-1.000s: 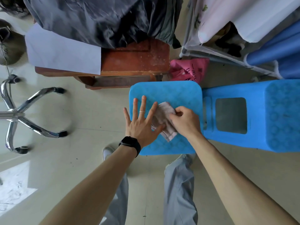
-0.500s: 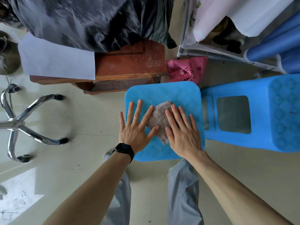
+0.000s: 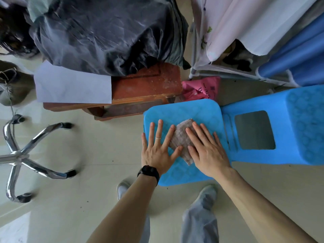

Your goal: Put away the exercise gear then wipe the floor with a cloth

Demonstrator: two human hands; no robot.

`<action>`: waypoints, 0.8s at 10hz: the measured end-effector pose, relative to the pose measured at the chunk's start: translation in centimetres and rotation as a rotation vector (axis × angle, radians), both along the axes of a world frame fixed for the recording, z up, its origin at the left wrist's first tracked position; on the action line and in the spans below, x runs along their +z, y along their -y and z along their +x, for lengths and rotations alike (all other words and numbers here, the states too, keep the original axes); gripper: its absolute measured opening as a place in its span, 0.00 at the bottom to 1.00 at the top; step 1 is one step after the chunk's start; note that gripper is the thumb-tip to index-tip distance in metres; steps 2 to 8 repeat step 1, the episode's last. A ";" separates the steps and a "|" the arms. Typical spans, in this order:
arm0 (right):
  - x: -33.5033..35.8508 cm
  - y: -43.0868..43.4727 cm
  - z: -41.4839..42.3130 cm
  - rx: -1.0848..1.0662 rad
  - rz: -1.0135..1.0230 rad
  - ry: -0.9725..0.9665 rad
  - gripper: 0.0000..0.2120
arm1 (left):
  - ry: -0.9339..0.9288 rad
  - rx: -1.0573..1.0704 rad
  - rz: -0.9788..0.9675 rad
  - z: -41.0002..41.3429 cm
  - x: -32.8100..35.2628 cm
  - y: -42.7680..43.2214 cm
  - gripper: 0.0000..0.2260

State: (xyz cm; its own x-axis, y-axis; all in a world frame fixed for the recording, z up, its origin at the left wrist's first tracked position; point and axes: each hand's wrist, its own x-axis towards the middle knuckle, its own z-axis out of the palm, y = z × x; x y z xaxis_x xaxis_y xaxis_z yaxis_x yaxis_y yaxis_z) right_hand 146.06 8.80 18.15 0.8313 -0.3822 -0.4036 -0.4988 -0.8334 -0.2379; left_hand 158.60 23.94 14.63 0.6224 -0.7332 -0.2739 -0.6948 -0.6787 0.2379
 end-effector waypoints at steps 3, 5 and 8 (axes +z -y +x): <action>4.1 2.1 2.1 -0.067 0.216 -0.187 0.24 | -0.014 0.009 0.013 -0.1 0.3 -0.1 0.33; 4.1 2.1 2.1 -0.067 0.216 -0.187 0.24 | -0.014 0.009 0.013 -0.1 0.3 -0.1 0.33; 4.1 2.1 2.1 -0.067 0.216 -0.187 0.24 | -0.014 0.009 0.013 -0.1 0.3 -0.1 0.33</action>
